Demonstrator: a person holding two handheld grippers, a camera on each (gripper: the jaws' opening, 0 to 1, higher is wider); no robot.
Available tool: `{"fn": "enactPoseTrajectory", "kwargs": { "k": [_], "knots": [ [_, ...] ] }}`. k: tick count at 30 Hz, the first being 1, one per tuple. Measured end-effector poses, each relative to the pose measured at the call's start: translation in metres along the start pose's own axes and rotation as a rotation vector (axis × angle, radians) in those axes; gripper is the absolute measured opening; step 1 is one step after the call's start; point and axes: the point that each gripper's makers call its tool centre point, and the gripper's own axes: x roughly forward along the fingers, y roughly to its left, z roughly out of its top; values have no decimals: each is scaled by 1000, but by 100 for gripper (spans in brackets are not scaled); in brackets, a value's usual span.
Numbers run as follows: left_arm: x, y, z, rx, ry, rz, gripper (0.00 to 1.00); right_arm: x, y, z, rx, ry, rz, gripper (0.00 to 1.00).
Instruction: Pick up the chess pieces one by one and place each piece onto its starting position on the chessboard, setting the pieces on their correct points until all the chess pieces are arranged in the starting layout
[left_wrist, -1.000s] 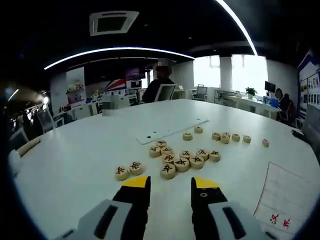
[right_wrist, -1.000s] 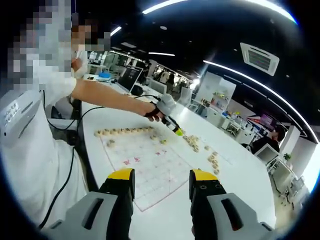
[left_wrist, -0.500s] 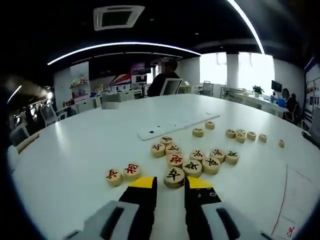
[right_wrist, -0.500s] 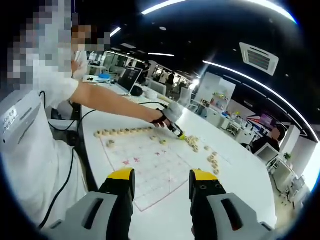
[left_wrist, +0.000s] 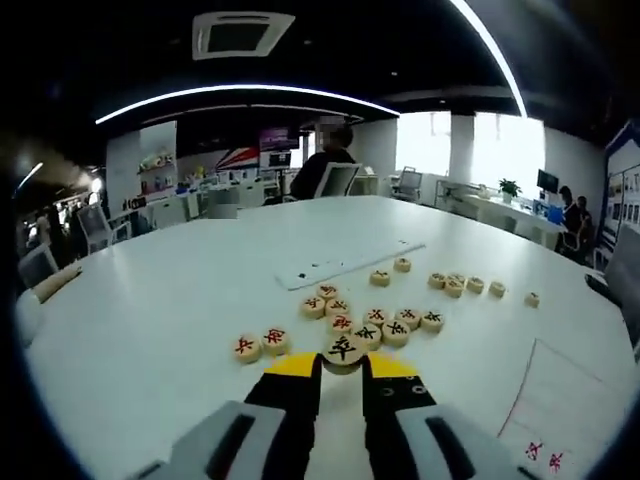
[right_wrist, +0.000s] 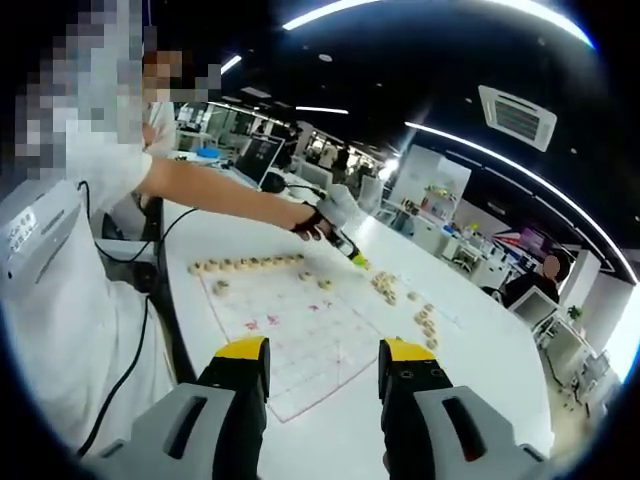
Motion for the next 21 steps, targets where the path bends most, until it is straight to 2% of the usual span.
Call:
{"fn": "enactPoseTrajectory", "kwargs": {
  "k": [4,8,14,19,21],
  "knots": [
    [-24,-15,-5,51,10,-48,19,-1,0,3,-2,-5,2,44],
    [-57,-38,-11,77,1,-116,19,-1,-1,3,-3,-4,4,44],
    [-93,-76,-32,130,18,-212,19,0,0,4,-8,-4,8,44],
    [-109,-108,-49,153,53,-290,19,1,1,4,-7,0,8,44],
    [-110,-114,-52,171,58,-295,19,1,1,3,-6,1,7,44]
  ]
}}
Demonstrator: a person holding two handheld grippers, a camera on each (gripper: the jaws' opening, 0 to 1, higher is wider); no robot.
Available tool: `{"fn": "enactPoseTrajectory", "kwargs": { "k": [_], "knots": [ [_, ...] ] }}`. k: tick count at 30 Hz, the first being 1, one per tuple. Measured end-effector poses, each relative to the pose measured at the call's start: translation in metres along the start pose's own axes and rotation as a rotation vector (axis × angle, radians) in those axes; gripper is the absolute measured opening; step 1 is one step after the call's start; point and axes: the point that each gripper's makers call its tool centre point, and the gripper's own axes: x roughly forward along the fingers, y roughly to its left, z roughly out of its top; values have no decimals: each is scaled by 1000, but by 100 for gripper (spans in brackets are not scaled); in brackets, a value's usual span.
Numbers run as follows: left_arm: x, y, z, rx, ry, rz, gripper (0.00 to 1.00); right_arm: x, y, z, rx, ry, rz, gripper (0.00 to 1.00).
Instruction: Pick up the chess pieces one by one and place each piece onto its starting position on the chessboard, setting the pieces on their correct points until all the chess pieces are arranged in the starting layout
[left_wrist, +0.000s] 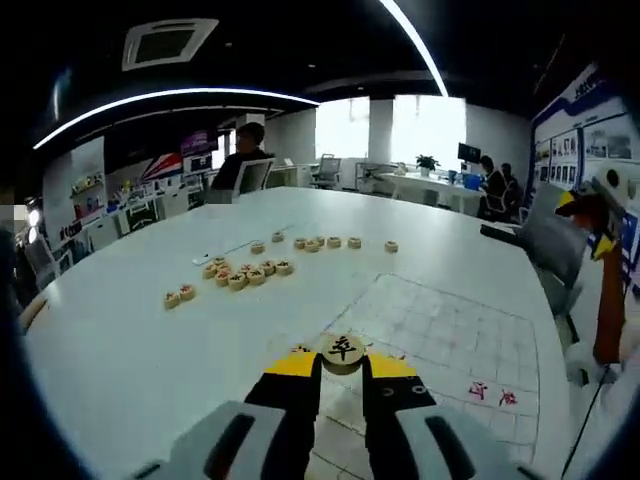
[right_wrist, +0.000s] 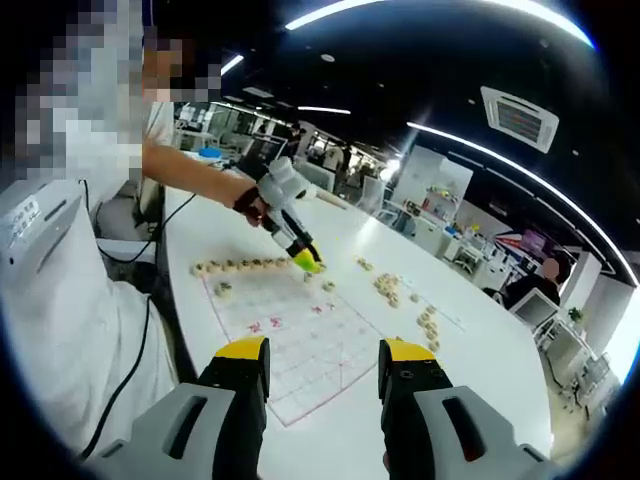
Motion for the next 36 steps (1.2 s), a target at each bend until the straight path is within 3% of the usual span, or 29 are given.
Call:
{"fn": "enactPoseTrajectory", "kwargs": {
  "k": [1,2,5,8,22,25,28,32,36],
  "knots": [
    [0,-1,0,4,2,-1,19,0,0,0,0,0,0,44],
    [3,-15,-8,34,27,-21,19,-1,1,1,-2,-2,1,44],
    [8,-21,-16,40,45,-30,19,-2,0,1,-2,-3,-2,44],
    [12,-12,-25,91,82,27,19,-3,-1,0,-1,0,-5,44],
    [18,-7,-43,39,114,20,19,-3,-2,-1,-1,2,-9,44],
    [16,-9,-39,39,91,13,25,-4,-2,0,-2,1,-10,44],
    [9,-10,-22,33,43,7,32,-4,-2,-1,-2,1,-12,44],
    [-3,-2,5,14,-39,31,34,-3,-2,-1,-2,1,-10,44],
    [-11,8,15,17,-56,51,35,-4,-2,0,-4,-1,-9,44]
  ]
}}
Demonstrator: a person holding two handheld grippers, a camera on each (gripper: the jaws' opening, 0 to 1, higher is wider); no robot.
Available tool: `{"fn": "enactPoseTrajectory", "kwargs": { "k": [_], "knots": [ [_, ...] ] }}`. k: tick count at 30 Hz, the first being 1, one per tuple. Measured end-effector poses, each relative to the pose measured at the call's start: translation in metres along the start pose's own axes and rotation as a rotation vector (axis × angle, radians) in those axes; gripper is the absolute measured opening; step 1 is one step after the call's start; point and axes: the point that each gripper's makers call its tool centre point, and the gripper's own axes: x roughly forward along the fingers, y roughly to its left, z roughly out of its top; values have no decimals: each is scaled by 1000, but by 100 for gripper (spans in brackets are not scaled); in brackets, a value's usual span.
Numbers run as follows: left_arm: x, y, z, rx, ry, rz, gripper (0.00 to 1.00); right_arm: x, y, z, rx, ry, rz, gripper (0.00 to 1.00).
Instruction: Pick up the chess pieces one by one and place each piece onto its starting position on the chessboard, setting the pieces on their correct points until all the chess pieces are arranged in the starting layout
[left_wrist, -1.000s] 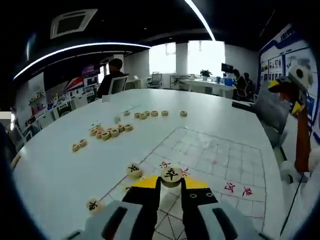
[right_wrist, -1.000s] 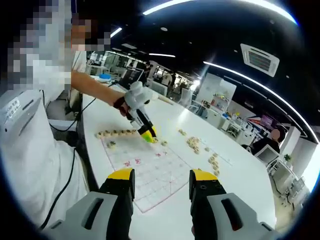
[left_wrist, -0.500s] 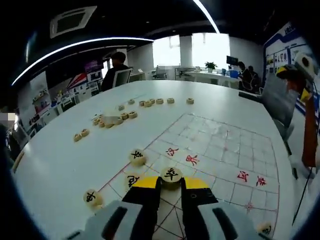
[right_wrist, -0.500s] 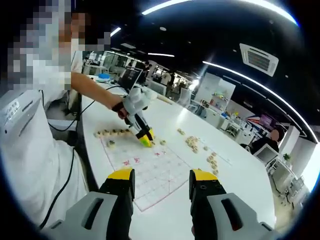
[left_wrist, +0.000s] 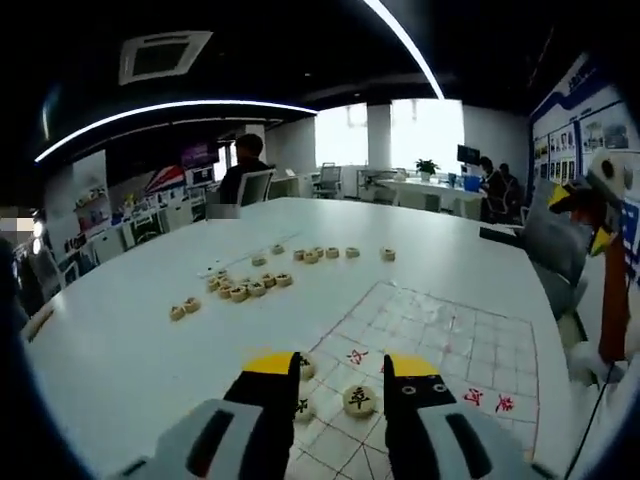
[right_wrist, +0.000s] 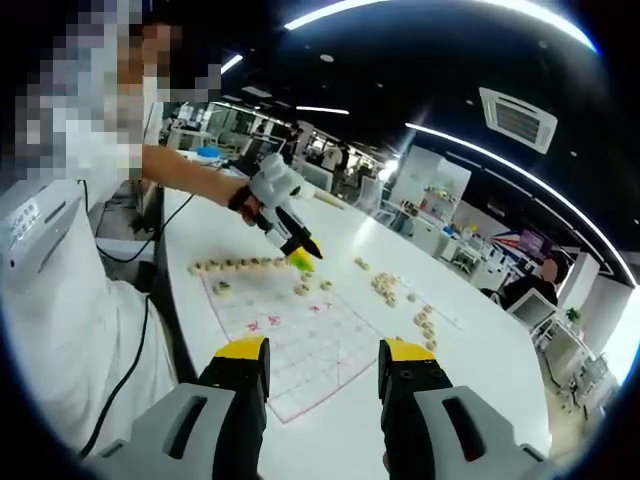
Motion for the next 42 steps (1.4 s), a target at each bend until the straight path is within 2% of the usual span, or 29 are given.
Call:
{"fn": "enactPoseTrajectory", "kwargs": {
  "k": [7,13,21,29,35,39,42],
  "knots": [
    [-5,10,7,1,-17,27,35,0,0,0,1,0,-1,44],
    [8,19,8,-2,-19,42,35,1,1,0,0,3,2,44],
    [40,54,16,-45,-31,102,34,0,-1,-2,3,3,-1,44],
    [75,87,17,-68,-36,172,31,-2,-3,-2,6,0,-7,44],
    [107,106,4,-91,2,211,31,-3,-5,-4,13,-1,-9,44],
    [127,116,5,-102,4,234,31,-2,-7,-7,15,7,-17,44],
    [142,121,0,-108,30,254,31,-2,-7,-6,14,7,-18,44]
  ]
}}
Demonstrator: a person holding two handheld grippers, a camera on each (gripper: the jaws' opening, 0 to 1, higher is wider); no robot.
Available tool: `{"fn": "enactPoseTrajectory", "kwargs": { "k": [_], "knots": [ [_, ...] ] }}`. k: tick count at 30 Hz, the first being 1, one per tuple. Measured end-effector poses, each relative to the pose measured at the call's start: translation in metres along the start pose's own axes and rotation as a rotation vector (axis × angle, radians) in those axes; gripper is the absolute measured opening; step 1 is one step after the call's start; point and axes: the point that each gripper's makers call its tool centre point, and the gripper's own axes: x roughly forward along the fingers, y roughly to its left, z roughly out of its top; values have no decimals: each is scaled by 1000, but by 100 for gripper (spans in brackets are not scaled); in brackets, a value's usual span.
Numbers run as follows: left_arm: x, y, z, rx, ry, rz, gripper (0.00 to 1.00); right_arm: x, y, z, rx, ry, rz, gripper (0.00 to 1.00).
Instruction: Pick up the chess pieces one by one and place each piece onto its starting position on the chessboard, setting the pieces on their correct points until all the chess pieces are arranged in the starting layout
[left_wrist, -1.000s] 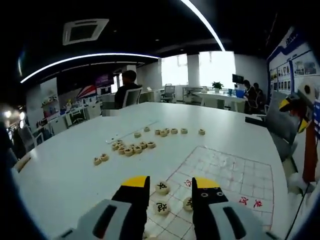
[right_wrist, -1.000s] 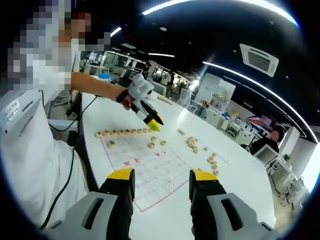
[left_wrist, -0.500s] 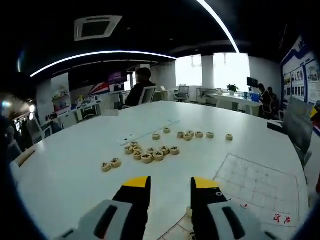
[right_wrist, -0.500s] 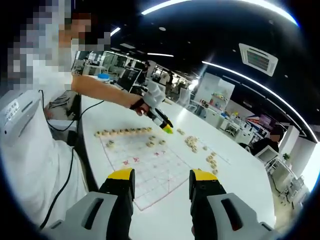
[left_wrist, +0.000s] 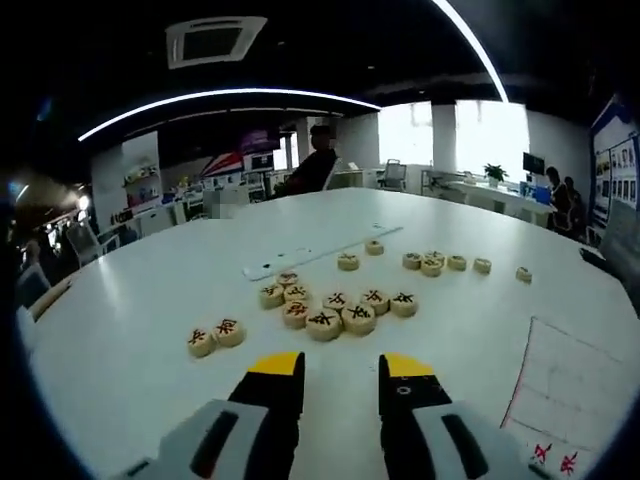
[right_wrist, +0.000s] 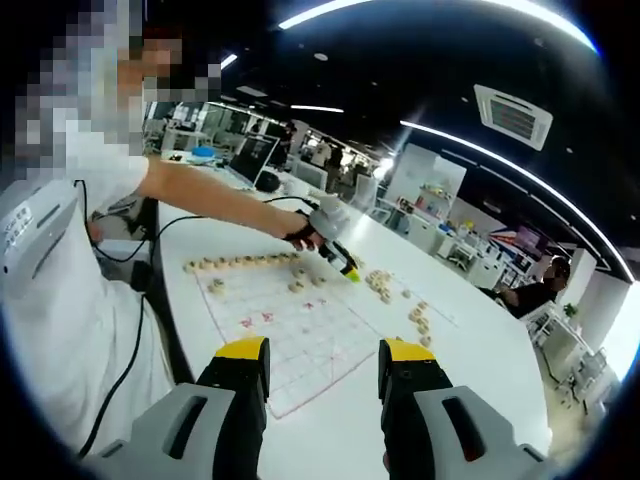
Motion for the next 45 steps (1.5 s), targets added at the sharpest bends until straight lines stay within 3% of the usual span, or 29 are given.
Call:
{"fn": "enactPoseTrajectory", "kwargs": {
  "k": [11,19,25,27,32,41,45],
  "knots": [
    [31,10,6,-107,-18,39,29,0,-1,-4,-1,11,-6,44],
    [32,21,7,-106,-24,78,20,1,-2,-6,-2,22,-15,44],
    [23,18,5,-67,-15,56,19,0,-2,-3,-8,15,-18,44],
    [16,14,5,-56,-17,47,19,1,-4,-5,-5,20,-22,44],
    [-24,-1,8,10,-18,-10,19,2,-2,-5,-7,23,-17,44],
    [-97,-13,15,46,-51,-63,19,4,3,0,-20,22,-10,44],
    [-130,-31,10,57,-69,-120,19,6,3,1,-22,22,-10,44]
  ]
}}
